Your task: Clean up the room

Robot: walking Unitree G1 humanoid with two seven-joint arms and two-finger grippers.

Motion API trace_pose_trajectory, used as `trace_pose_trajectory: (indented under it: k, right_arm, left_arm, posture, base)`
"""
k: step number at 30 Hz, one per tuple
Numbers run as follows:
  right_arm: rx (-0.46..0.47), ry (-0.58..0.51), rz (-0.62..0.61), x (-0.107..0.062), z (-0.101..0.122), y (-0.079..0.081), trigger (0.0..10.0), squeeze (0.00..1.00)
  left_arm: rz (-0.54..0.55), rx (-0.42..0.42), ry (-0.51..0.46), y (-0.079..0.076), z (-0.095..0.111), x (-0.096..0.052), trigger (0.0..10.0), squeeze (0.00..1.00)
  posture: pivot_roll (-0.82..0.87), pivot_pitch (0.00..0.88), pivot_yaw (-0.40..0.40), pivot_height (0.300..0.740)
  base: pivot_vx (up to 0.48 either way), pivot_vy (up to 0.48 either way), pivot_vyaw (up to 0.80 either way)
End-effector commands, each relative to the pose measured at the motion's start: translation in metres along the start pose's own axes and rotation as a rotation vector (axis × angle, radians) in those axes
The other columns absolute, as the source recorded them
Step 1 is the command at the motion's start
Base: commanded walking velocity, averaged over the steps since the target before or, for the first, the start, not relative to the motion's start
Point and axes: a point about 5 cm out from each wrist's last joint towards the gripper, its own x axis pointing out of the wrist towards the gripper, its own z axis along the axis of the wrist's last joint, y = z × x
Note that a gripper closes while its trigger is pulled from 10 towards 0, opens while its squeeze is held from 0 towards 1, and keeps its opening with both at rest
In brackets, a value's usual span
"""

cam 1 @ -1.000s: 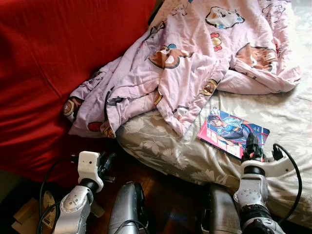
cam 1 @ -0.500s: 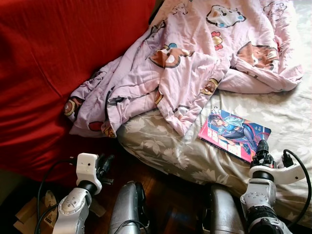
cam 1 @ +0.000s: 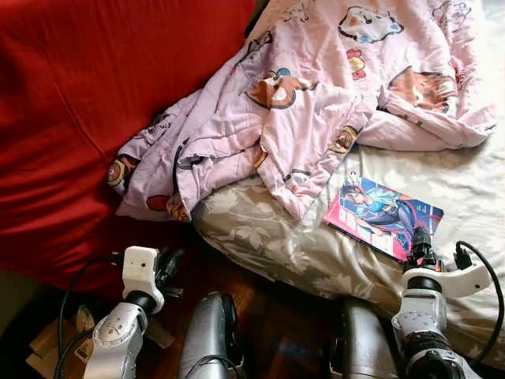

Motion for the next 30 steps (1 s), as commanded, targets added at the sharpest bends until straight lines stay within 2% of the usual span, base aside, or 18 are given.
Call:
trace_pose_trajectory:
  k: [1, 11, 19, 23, 26, 30]
  right_arm:
    - [0.039, 0.056, -0.055, -0.01, -0.011, -0.015, 10.0, 0.0]
    - [0.105, 0.15, -0.019, -0.017, -0.021, -0.023, 10.0, 0.0]
    - [0.117, 0.221, -0.005, -0.032, -0.035, -0.034, 10.0, 0.0]
    - [0.125, 0.188, -0.078, -0.038, -0.032, -0.046, 10.0, 0.0]
    - [0.161, 0.161, -0.219, -0.045, -0.029, -0.062, 10.0, 0.0]
    - [0.177, 0.171, -0.229, -0.048, -0.033, -0.063, 10.0, 0.0]
  left_arm:
    - [0.009, 0.026, 0.032, 0.007, -0.004, -0.008, 10.0, 0.0]
    - [-0.004, 0.041, 0.033, 0.007, -0.001, -0.015, 10.0, 0.0]
    - [-0.003, 0.043, 0.052, 0.006, -0.003, -0.025, 10.0, 0.0]
    - [0.0, 0.044, 0.059, 0.007, -0.004, -0.03, 10.0, 0.0]
    - [0.002, 0.047, 0.065, 0.007, -0.004, -0.034, 10.0, 0.0]
    - [0.003, 0.05, 0.067, 0.008, -0.003, -0.035, 10.0, 0.0]
  posture:
    - [0.12, 0.281, 0.154, 0.586]
    - [0.14, 0.308, 0.165, 0.586]
    - [0.16, 0.338, 0.17, 0.586]
    - [0.17, 0.352, 0.172, 0.586]
    - [0.18, 0.36, 0.172, 0.586]
    - [0.18, 0.363, 0.172, 0.586]
  base:
    - [0.0, 0.0, 0.0]
    - [0.0, 0.0, 0.0]
    - [0.0, 0.0, 0.0]
    - [0.0, 0.0, 0.0]
    - [0.0, 0.0, 0.0]
    - [0.0, 0.0, 0.0]
